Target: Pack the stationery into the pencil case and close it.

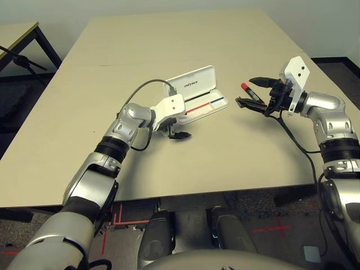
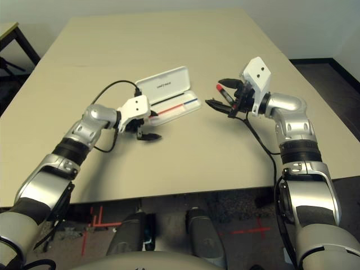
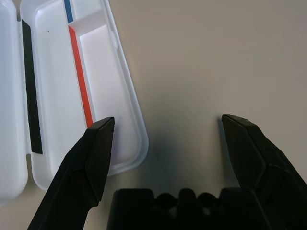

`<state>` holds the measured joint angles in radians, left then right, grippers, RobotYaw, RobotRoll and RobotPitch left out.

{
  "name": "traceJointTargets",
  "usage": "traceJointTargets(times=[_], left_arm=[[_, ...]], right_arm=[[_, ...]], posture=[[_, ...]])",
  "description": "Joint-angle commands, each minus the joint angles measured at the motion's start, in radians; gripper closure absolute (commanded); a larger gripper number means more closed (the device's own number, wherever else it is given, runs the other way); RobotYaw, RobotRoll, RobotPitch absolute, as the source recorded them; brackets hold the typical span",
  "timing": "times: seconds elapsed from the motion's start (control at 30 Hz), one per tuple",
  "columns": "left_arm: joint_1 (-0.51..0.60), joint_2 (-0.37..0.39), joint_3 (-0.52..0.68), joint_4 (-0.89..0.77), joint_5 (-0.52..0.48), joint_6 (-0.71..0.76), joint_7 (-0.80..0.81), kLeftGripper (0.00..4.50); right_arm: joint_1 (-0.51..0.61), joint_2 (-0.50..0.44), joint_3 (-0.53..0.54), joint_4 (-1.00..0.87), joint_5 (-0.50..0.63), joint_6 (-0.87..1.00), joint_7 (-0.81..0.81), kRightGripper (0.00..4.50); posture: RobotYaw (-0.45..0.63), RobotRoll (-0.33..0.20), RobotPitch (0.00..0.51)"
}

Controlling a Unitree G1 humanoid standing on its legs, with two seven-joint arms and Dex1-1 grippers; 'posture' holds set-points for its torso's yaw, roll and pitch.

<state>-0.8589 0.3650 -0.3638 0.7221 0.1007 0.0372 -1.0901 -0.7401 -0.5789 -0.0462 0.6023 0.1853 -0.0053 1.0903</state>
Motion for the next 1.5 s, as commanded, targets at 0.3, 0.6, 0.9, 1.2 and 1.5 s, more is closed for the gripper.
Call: traceJointTargets(times=[0.3,0.6,0.9,1.2,1.5], left_arm=[[-0.056,-0.029,-0.016,0.104,0.075,0.059,0.043,0.00],[-0.054,-0.047,-0.025,0.125,0.092,0.073,0.045,3.30],[-0.053,-0.043,-0.012,0.117,0.082,0.064,0.025,4.48],[-0.064,0.001,-0.008,0.066,0.080,0.050,-0.019,4.48],[-0.043,0.072,-0.039,-0.073,0.086,0.020,-0.121,4.48]], right_arm=[[-0.012,-0.013,-0.001,0.018,0.003,-0.021,0.014,0.04],[0.018,-0.045,-0.008,0.003,0.020,-0.013,0.075,0.00],[0.051,-0.080,-0.009,-0.050,0.075,0.070,0.175,0.00],[0.069,-0.115,0.007,-0.108,0.100,0.196,0.247,0.00],[0.044,-0.133,0.007,-0.081,0.083,0.197,0.250,0.00]], posture=[[-0.05,0.000,0.077],[-0.06,0.000,0.087],[-0.06,0.000,0.095],[-0.04,0.000,0.095],[-0.03,0.000,0.097]])
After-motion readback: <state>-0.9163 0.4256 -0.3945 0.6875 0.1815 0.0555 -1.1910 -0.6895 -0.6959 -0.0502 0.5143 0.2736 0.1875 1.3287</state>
